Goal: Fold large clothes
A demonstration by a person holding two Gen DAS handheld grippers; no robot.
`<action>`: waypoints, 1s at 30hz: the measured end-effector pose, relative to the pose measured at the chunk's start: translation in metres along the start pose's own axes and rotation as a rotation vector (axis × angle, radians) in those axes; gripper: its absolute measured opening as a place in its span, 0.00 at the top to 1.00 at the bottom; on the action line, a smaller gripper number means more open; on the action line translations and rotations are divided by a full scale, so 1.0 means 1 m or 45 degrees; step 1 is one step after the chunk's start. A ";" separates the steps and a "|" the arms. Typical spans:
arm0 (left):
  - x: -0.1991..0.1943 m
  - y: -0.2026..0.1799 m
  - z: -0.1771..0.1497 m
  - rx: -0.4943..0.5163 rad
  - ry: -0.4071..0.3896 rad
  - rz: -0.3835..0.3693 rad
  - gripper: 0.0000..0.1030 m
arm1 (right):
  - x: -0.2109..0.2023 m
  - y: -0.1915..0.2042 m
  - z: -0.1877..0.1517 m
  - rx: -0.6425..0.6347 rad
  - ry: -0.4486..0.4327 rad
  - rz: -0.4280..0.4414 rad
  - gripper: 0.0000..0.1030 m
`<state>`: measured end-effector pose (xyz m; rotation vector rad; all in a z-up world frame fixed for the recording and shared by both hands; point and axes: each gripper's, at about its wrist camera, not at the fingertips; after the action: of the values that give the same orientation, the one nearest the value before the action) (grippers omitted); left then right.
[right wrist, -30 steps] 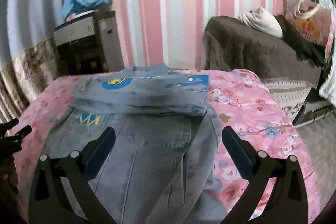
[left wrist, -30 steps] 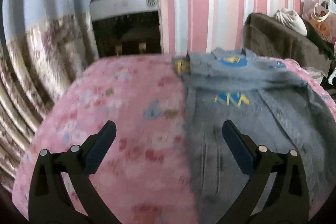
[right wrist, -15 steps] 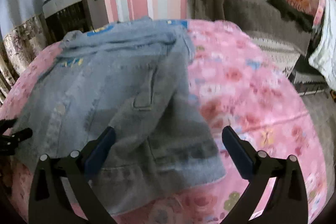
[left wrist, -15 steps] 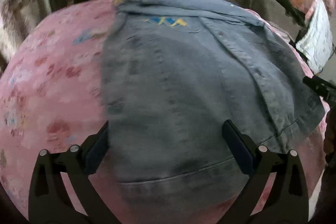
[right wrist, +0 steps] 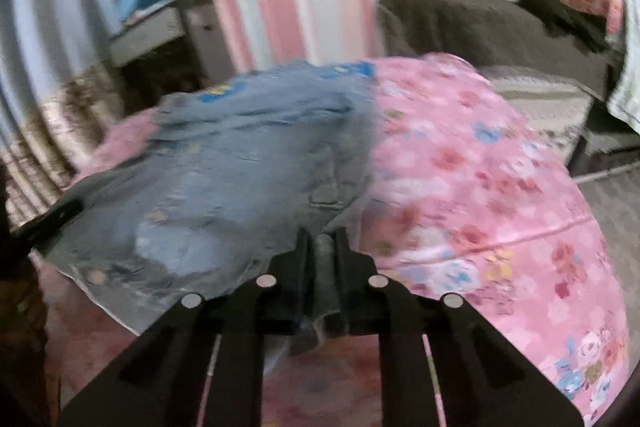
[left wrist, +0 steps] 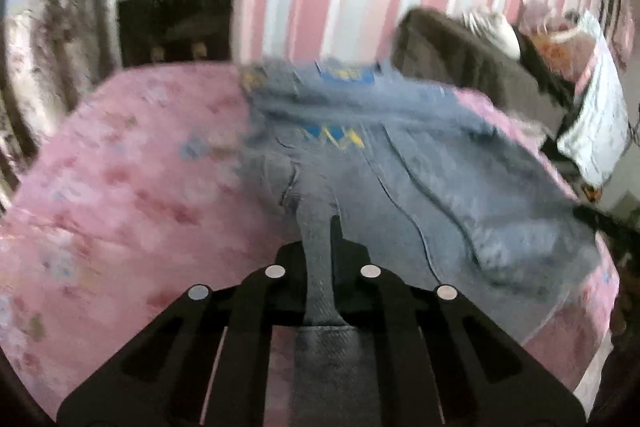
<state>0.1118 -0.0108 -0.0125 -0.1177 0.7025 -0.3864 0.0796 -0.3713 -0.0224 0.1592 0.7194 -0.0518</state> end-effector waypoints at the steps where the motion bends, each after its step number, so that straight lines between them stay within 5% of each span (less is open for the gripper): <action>1: -0.008 0.004 0.006 -0.005 -0.021 -0.002 0.96 | -0.007 0.007 0.003 0.001 -0.014 0.057 0.88; 4: -0.037 0.009 0.027 0.011 -0.109 0.033 0.96 | -0.029 0.021 0.010 0.030 -0.058 0.262 0.89; 8: -0.062 0.001 0.053 0.103 -0.109 0.028 0.93 | -0.053 0.013 0.018 0.113 -0.152 0.273 0.88; 11: -0.051 -0.010 0.034 0.180 0.011 0.054 0.64 | -0.038 -0.013 0.007 0.137 -0.047 0.074 0.78; 13: -0.051 -0.015 0.012 0.246 0.043 0.082 0.10 | -0.035 -0.027 -0.003 0.153 -0.031 -0.065 0.47; 14: -0.055 -0.015 -0.001 0.252 0.025 0.082 0.06 | -0.037 -0.036 -0.013 0.159 -0.031 -0.134 0.41; 17: -0.056 -0.013 -0.028 0.225 0.049 0.093 0.03 | -0.039 -0.041 -0.028 0.162 -0.025 -0.095 0.40; 23: -0.051 0.016 -0.062 0.238 0.126 0.338 0.03 | -0.037 0.001 -0.059 -0.036 -0.009 -0.018 0.29; 30: -0.055 0.048 -0.080 0.177 0.177 0.400 0.03 | -0.033 0.051 -0.103 -0.497 0.008 -0.059 0.26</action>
<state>0.0368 0.0567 -0.0511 0.1513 0.8142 -0.1420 -0.0075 -0.3045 -0.0704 -0.2304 0.7261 0.0456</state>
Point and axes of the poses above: each gripper's, at about its wrist camera, not at the fingertips, and x roughly the way its jaws point, y to its left, z to its top, and after that the axes turned 6 degrees about -z, right-handed
